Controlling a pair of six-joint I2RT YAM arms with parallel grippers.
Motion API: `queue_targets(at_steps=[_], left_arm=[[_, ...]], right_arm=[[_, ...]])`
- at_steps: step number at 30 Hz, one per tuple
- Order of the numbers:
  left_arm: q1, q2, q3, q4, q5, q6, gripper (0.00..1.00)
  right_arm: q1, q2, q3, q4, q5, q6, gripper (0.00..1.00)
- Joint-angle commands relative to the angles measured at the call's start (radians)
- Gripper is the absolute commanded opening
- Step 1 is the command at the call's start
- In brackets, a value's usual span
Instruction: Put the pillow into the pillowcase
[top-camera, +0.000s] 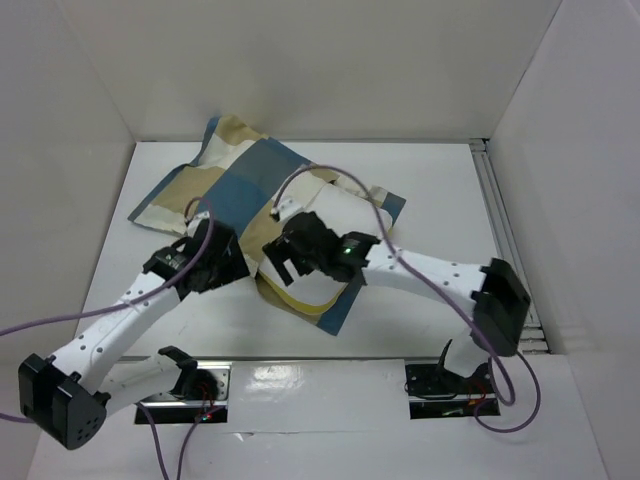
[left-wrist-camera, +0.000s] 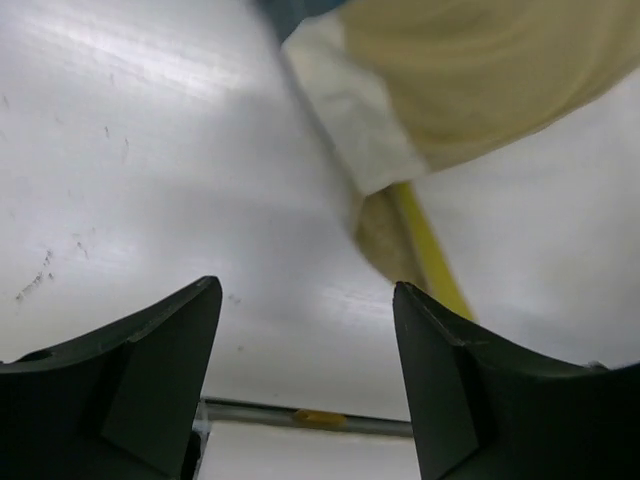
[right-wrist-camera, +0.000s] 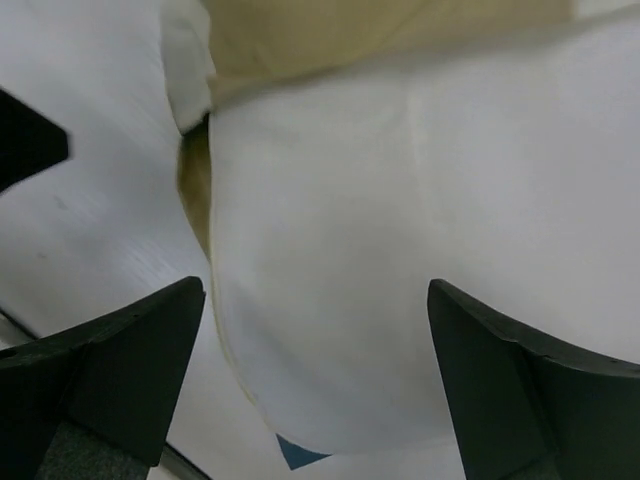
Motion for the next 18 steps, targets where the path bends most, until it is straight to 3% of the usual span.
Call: queue_targets(at_steps=[1,2,3,5,6,10,14,18], left_arm=[[0.008,-0.069,-0.159,0.158,0.088,-0.126,0.82],[0.008,-0.069,-0.182,0.175,0.109,-0.126,0.82],[0.008,-0.079,-0.220,0.213,0.146,-0.126,0.81],[0.008,-0.079,-0.250,0.260,0.178,-0.104,0.81],[0.008,-0.068,-0.264,0.305,0.210,-0.091,0.81],[0.008,0.016,-0.274,0.347,0.285,-0.039,0.82],[-0.022,0.036,-0.323,0.491,0.336,-0.028,0.84],[-0.022,0.047,-0.342,0.539,0.326,-0.016,0.84]], right_arm=[[0.017,0.102,-0.029,0.014,0.066,-0.081,1.00],[0.017,0.127,-0.029,0.041,0.050,-0.081,0.98],[0.003,0.173,-0.029,0.053,0.017,-0.081,0.73],[-0.009,0.204,-0.008,0.063,-0.005,-0.081,0.15],[-0.026,0.215,0.015,0.048,-0.019,-0.067,0.00],[-0.090,0.146,0.143,0.014,-0.129,-0.030,0.00],[-0.198,0.078,0.143,0.087,-0.430,0.023,0.00],[-0.239,0.057,0.166,0.077,-0.485,0.034,0.00]])
